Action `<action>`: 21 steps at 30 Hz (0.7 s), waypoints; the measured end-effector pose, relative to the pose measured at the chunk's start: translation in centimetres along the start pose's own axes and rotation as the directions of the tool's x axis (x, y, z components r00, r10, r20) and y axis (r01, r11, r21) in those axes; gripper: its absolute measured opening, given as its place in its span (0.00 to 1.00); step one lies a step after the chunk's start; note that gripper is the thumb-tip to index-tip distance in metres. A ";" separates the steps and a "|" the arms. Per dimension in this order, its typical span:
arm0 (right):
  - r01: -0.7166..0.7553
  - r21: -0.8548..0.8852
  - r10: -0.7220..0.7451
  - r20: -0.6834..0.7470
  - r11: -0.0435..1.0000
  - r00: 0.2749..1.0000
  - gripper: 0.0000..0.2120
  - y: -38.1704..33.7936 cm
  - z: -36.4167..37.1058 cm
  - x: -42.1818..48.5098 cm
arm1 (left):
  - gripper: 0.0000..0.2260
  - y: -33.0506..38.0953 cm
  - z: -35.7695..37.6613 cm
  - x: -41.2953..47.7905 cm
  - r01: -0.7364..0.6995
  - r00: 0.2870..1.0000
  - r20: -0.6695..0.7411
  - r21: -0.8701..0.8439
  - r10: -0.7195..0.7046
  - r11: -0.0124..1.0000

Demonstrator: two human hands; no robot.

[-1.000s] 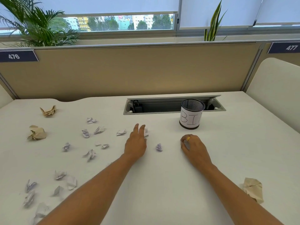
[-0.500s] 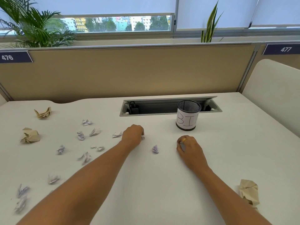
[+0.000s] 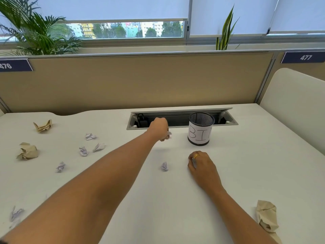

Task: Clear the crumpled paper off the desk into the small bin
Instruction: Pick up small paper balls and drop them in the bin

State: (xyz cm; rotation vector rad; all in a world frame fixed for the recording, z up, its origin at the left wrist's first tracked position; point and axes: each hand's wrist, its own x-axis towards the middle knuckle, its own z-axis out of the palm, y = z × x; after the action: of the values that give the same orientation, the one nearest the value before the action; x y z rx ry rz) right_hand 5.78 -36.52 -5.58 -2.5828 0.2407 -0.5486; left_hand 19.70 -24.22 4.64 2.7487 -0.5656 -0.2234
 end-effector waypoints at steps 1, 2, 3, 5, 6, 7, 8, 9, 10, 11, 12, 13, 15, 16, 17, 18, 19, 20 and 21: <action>-0.001 0.000 0.001 0.000 1.000 1.000 0.06 0.0 0.0 0.0 | 0.11 0.6 -0.5 0.3 -0.010 1.000 -0.004 -0.032 0.010 0.999; -0.001 0.001 0.001 -0.001 1.000 1.000 0.06 0.0 0.1 -0.1 | 0.10 1.4 -1.0 0.5 -0.024 1.000 -0.011 -0.078 0.023 0.997; -0.001 0.003 0.001 -0.004 1.000 1.000 0.06 0.0 0.1 -0.1 | 0.09 2.3 -1.5 0.8 -0.042 0.999 -0.028 -0.133 0.039 0.990; -0.003 0.009 0.003 -0.007 1.000 1.000 0.05 0.0 0.1 0.0 | 0.10 4.3 -2.3 1.4 -0.106 0.992 -0.087 -0.221 0.089 0.970; -0.004 0.012 0.004 -0.006 1.000 1.000 0.05 0.0 0.1 0.0 | 0.11 5.5 -2.6 1.6 -0.137 0.988 -0.107 -0.242 0.114 0.960; -0.002 0.012 0.002 -0.002 1.000 1.000 0.06 0.0 0.1 0.0 | 0.12 6.6 -2.7 1.8 -0.162 0.984 -0.112 -0.257 0.137 0.953; -0.001 0.009 0.001 0.001 1.000 1.000 0.06 0.0 0.1 0.1 | 0.11 7.6 -2.7 2.0 -0.177 0.982 -0.107 -0.270 0.153 0.946; 0.000 0.006 0.000 0.004 1.000 1.000 0.06 0.1 0.1 0.1 | 0.09 8.6 -2.6 2.2 -0.187 0.981 -0.100 -0.276 0.166 0.943; 0.000 0.003 0.000 0.005 1.000 1.000 0.06 0.1 0.0 0.1 | 0.07 9.4 -2.5 2.4 -0.190 0.981 -0.086 -0.272 0.173 0.943; 0.000 0.001 0.000 0.005 1.000 1.000 0.06 0.1 0.0 0.1 | 0.06 10.0 -2.3 2.6 -0.186 0.982 -0.064 -0.265 0.175 0.946; 0.001 -0.001 -0.001 0.006 1.000 1.000 0.07 0.2 0.0 0.1 | 0.05 10.4 -2.1 2.8 -0.183 0.983 -0.039 -0.259 0.179 0.948; 0.003 -0.003 -0.003 0.007 1.000 1.000 0.07 0.2 0.0 0.1 | 0.07 10.7 -1.9 2.9 -0.180 0.983 -0.020 -0.258 0.181 0.949; 0.006 -0.004 -0.006 0.007 1.000 1.000 0.07 0.2 0.1 0.1 | 0.14 11.1 -1.6 3.0 -0.164 0.985 0.013 -0.274 0.174 0.948; 0.007 -0.005 -0.007 0.006 1.000 1.000 0.07 0.2 0.1 0.1 | 0.16 11.1 -1.7 3.0 -0.162 0.985 0.016 -0.285 0.173 0.945; 0.009 -0.005 -0.008 0.005 1.000 1.000 0.06 0.2 0.1 0.1 | 0.17 11.1 -1.7 3.0 -0.168 0.984 0.005 -0.289 0.177 0.942; 0.010 -0.004 -0.010 0.003 1.000 1.000 0.06 0.2 0.1 0.1 | 0.18 11.1 -1.8 2.9 -0.174 0.984 -0.013 -0.291 0.178 0.941; 0.011 -0.001 -0.011 0.001 1.000 1.000 0.06 0.2 0.1 0.1 | 0.18 10.9 -1.8 2.9 -0.179 0.984 -0.033 -0.297 0.178 0.938; 0.011 0.002 -0.011 0.002 1.000 1.000 0.06 0.2 0.1 0.1 | 0.18 10.7 -1.9 2.8 -0.184 0.983 -0.048 -0.306 0.178 0.934; 0.010 0.004 -0.010 0.005 1.000 1.000 0.06 0.2 0.1 0.1 | 0.16 10.4 -1.9 2.6 -0.188 0.982 -0.060 -0.315 0.179 0.930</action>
State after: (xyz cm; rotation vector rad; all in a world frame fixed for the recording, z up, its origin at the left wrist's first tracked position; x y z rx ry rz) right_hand 5.90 -36.69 -5.74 -2.5828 0.2254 -0.5462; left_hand 18.75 -33.75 9.75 2.3663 -0.7065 -0.2081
